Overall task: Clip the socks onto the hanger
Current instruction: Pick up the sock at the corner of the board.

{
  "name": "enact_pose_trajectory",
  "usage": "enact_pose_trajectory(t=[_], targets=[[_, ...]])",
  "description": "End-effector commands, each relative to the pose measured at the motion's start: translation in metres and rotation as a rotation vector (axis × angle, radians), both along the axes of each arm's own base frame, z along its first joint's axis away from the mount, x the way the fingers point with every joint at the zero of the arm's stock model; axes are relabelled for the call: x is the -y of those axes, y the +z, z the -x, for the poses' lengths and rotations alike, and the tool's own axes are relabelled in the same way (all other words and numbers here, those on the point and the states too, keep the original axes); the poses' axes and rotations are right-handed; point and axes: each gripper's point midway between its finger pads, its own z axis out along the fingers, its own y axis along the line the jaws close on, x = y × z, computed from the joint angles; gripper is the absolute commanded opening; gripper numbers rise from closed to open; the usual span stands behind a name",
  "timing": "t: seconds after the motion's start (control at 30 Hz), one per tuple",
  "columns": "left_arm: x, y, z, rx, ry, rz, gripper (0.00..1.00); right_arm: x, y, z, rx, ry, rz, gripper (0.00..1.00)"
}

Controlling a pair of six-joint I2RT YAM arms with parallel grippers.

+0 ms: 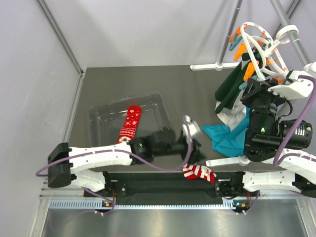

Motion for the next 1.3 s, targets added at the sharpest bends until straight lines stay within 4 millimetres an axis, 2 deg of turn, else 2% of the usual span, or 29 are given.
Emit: enact_pose_trajectory(t=[0.0, 0.07, 0.1, 0.13, 0.2, 0.37, 0.43, 0.47, 0.5, 0.6, 0.77, 0.8, 1.03, 1.1, 1.2, 1.27], targets=[[0.007, -0.038, 0.032, 0.191, 0.057, -0.163, 0.65, 0.009, -0.036, 0.011, -0.184, -0.043, -0.045, 0.0], [0.011, -0.073, 0.043, 0.344, 0.027, -0.281, 0.66, 0.012, -0.035, 0.012, -0.181, -0.042, -0.054, 0.0], [0.009, -0.083, 0.04, 0.411, 0.068, -0.336, 0.67, 0.014, -0.035, 0.012, -0.181, -0.041, -0.06, 0.0], [0.012, -0.102, 0.056, 0.456, 0.032, -0.386, 0.67, 0.015, -0.035, 0.013, -0.18, -0.041, -0.063, 0.0], [0.009, -0.12, 0.056, 0.504, 0.041, -0.45, 0.69, 0.019, -0.034, 0.014, -0.176, -0.037, -0.076, 0.0], [0.014, -0.13, 0.061, 0.578, -0.013, -0.49, 0.7, 0.027, -0.037, 0.018, -0.176, -0.028, -0.098, 0.0], [0.016, -0.146, 0.059, 0.607, -0.008, -0.551, 0.7, 0.027, -0.04, 0.019, -0.178, -0.021, -0.102, 0.0], [0.022, -0.144, 0.06, 0.616, -0.019, -0.556, 0.69, 0.029, -0.04, 0.019, -0.177, -0.021, -0.105, 0.0], [0.024, -0.155, 0.061, 0.624, -0.037, -0.581, 0.65, 0.029, -0.04, 0.02, -0.179, -0.02, -0.106, 0.0], [0.035, -0.163, 0.074, 0.616, -0.117, -0.575, 0.6, 0.03, -0.04, 0.02, -0.178, -0.018, -0.113, 0.0], [0.044, -0.169, 0.088, 0.584, -0.193, -0.539, 0.63, 0.024, -0.039, 0.019, -0.18, -0.013, -0.107, 0.0], [0.044, -0.177, 0.088, 0.586, -0.195, -0.558, 0.63, 0.024, -0.039, 0.019, -0.179, -0.014, -0.107, 0.0], [0.055, -0.195, 0.069, 0.636, -0.093, -0.603, 0.63, 0.022, -0.038, 0.018, -0.18, -0.013, -0.104, 0.0], [0.057, -0.206, 0.066, 0.652, -0.09, -0.626, 0.57, 0.022, -0.038, 0.018, -0.18, -0.013, -0.105, 0.0], [0.059, -0.207, 0.058, 0.661, -0.052, -0.63, 0.39, 0.021, -0.038, 0.018, -0.182, -0.013, -0.096, 0.0], [0.057, -0.206, 0.054, 0.646, -0.034, -0.623, 0.31, 0.022, -0.039, 0.018, -0.183, -0.013, -0.098, 0.0]])
